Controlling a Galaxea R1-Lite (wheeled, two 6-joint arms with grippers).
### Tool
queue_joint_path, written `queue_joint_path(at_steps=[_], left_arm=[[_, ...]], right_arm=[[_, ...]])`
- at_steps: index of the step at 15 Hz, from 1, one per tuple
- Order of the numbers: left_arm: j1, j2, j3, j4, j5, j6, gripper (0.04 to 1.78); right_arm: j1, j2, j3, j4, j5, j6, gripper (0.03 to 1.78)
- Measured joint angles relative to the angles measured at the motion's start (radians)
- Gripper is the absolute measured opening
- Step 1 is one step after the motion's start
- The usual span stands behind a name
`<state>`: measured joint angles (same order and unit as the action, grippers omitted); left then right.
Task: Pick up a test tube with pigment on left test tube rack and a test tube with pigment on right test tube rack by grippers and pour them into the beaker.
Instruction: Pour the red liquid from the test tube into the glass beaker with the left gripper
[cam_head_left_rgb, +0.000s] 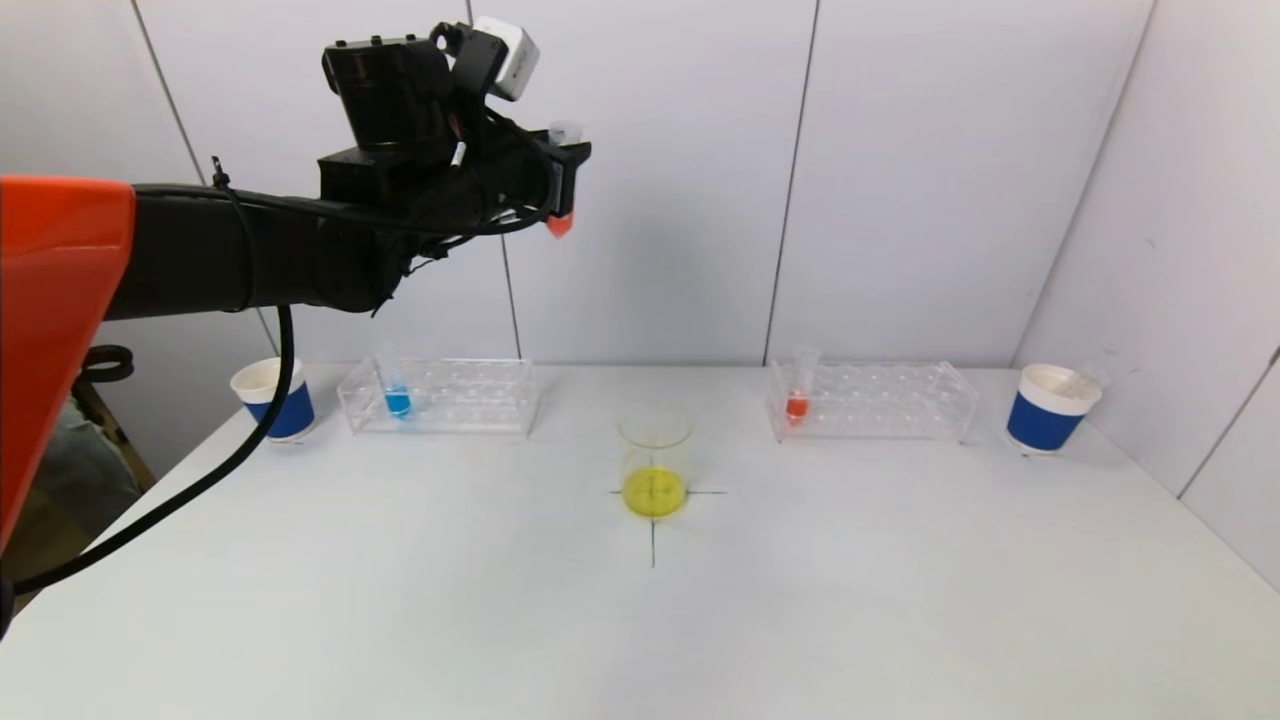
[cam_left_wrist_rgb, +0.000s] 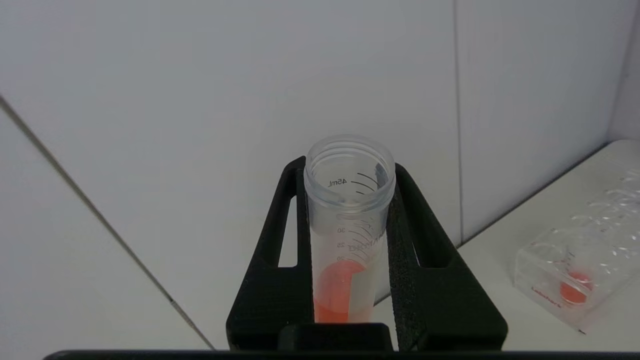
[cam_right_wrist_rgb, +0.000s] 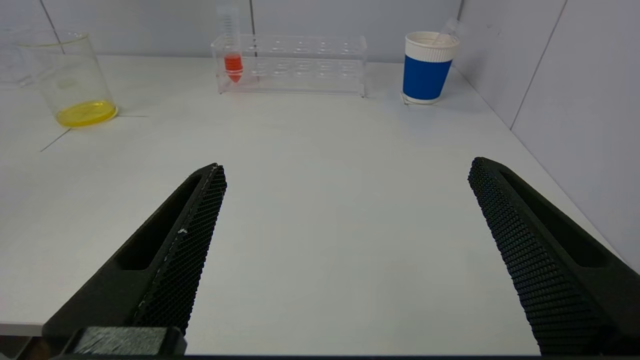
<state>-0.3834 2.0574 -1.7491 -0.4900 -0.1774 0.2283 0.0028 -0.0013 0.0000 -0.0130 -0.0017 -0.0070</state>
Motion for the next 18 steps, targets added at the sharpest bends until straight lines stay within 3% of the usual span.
queue_joint_path(at_steps=[6,10,16,18], left_arm=[[0.023,0.071,-0.126,0.145,-0.341,0.117,0.44],[0.023,0.130,-0.174,0.224,-0.519,0.317,0.44],[0.016,0.206,-0.156,0.190,-0.671,0.612,0.44],[0.014,0.231,-0.151,0.142,-0.698,0.650,0.44]], right_arm=[[0.000,0.000,0.000,0.000,0.000,0.000,1.76],[0.000,0.000,0.000,0.000,0.000,0.000,1.76],[0.000,0.000,0.000,0.000,0.000,0.000,1.76],[0.000,0.000,0.000,0.000,0.000,0.000,1.76]])
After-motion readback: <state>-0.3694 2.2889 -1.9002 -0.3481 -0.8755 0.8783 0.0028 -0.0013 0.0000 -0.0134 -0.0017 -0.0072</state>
